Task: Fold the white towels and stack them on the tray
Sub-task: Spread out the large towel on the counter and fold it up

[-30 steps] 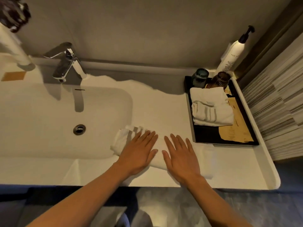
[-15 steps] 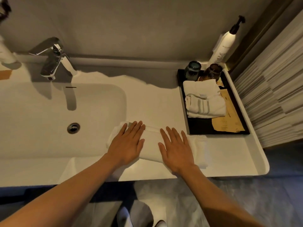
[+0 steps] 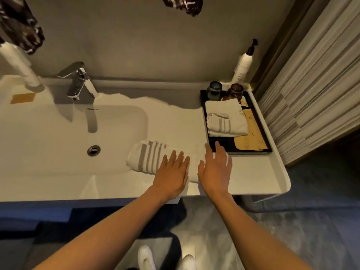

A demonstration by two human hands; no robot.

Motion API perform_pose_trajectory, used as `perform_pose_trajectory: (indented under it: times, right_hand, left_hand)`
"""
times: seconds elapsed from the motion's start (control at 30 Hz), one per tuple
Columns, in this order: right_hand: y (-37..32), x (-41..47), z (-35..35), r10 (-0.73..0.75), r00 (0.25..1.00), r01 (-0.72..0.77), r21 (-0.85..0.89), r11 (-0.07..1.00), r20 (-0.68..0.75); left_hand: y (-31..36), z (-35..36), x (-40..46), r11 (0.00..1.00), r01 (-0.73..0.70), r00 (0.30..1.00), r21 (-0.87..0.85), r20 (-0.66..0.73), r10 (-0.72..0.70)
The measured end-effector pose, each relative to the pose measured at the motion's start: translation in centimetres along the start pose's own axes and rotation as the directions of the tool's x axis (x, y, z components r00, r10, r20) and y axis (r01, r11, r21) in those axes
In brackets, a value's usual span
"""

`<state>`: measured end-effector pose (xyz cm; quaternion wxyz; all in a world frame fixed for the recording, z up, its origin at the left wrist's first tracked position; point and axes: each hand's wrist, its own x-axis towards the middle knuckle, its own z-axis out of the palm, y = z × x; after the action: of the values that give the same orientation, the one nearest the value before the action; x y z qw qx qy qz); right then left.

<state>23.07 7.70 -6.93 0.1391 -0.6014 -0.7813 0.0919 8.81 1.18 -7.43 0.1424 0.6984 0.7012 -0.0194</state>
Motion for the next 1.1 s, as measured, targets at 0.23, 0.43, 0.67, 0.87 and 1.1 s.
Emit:
perform_pose_trajectory:
  times: [0.23,0.43,0.67,0.87,1.1]
  right_hand:
    - [2.8,1.2,-0.8,0.641,0.653,-0.752,0.244,0.612,0.403]
    - [4.5,3.3,-3.6,0.561,0.681,-0.729,0.369,0.576,0.471]
    - [0.1,5.0,-7.0,0.531,0.807,-0.581,0.192,0.791,0.258]
    - [-10.0,4.2,-6.1,0.202,0.961,-0.200,-0.029,0.979,0.189]
    - [-17.1,-0.3,0.3,0.066,0.969,-0.109,0.172,0.979,0.240]
  left_hand:
    - [-0.1,2.8,0.0,0.996,0.086,0.993,-0.001,0.077,-0.085]
    - [-2.6,2.2,-0.5,0.995,0.097,0.994,-0.016,-0.044,-0.097]
    - [-3.3,3.0,-1.1,0.991,0.117,0.988,0.064,-0.109,-0.109]
    - [-4.6,0.9,0.0,0.943,0.138,0.978,-0.302,-0.110,-0.178]
    - [-10.5,-4.4,0.4,-0.490,0.345,0.827,-0.801,0.506,-0.245]
